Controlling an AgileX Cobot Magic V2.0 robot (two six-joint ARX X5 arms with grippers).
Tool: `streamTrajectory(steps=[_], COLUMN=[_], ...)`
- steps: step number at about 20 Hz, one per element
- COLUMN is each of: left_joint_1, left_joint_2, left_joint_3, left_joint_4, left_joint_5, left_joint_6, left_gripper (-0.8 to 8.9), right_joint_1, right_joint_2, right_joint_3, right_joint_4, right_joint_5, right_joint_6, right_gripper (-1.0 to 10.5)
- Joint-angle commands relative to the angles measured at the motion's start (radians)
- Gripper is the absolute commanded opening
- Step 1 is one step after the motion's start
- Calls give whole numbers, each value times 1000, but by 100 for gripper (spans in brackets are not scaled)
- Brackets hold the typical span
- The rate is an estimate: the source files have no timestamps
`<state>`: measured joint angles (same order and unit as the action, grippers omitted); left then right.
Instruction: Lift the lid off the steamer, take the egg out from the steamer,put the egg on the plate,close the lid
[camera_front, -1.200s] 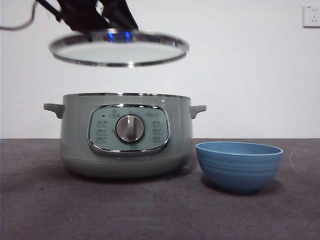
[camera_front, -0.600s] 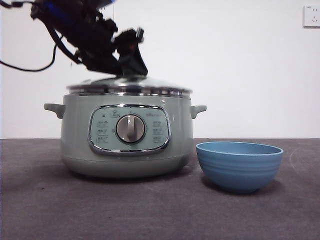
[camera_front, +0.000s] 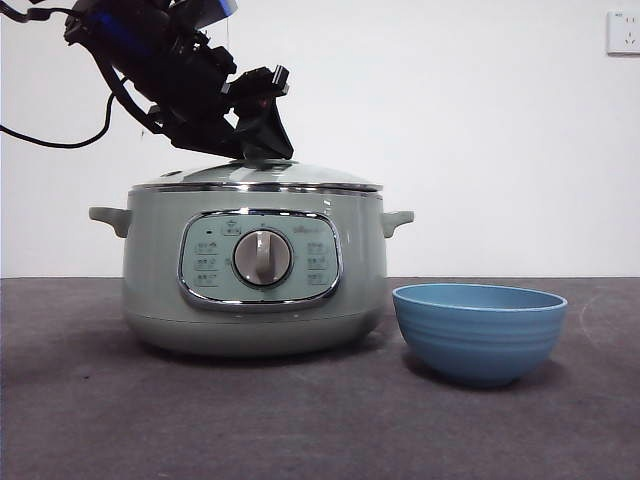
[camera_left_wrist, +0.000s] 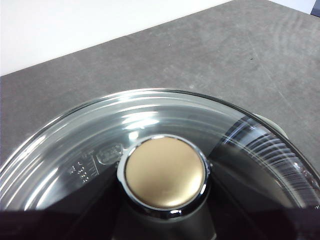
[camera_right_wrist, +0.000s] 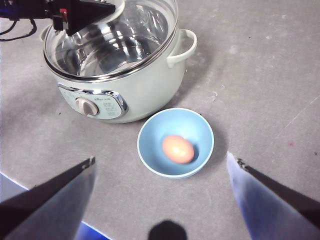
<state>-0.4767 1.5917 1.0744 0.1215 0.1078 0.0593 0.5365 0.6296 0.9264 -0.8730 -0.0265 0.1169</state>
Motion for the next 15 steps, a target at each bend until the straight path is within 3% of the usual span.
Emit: streamTrajectory(steps=[1, 9, 10, 12, 13, 15], left_joint_1=[-8, -8, -8, -8, -8, -8], left_joint_2=[10, 10, 10, 9, 5, -16], left_joint_3=[-6, -6, -6, -6, -6, -6], left_joint_4=[-34, -101, -108, -108, -109, -121], left_joint_5=[9, 30, 30, 30, 30, 29], left_joint_6=[14, 12, 12, 12, 12, 12], left_gripper=[-8, 17, 112, 454, 539, 535], right_joint_1=[2, 2, 2, 2, 2, 2], right_joint_2=[-2, -2, -2, -2, -2, -2], right_joint_3=[-7, -7, -7, -7, -7, -7], right_joint_4=[5, 5, 4, 4, 4, 3], right_joint_5=[0, -1, -1, -1, -1, -1], right_joint_6=[10, 10, 10, 10, 10, 10], right_gripper=[442, 442, 442, 442, 442, 442])
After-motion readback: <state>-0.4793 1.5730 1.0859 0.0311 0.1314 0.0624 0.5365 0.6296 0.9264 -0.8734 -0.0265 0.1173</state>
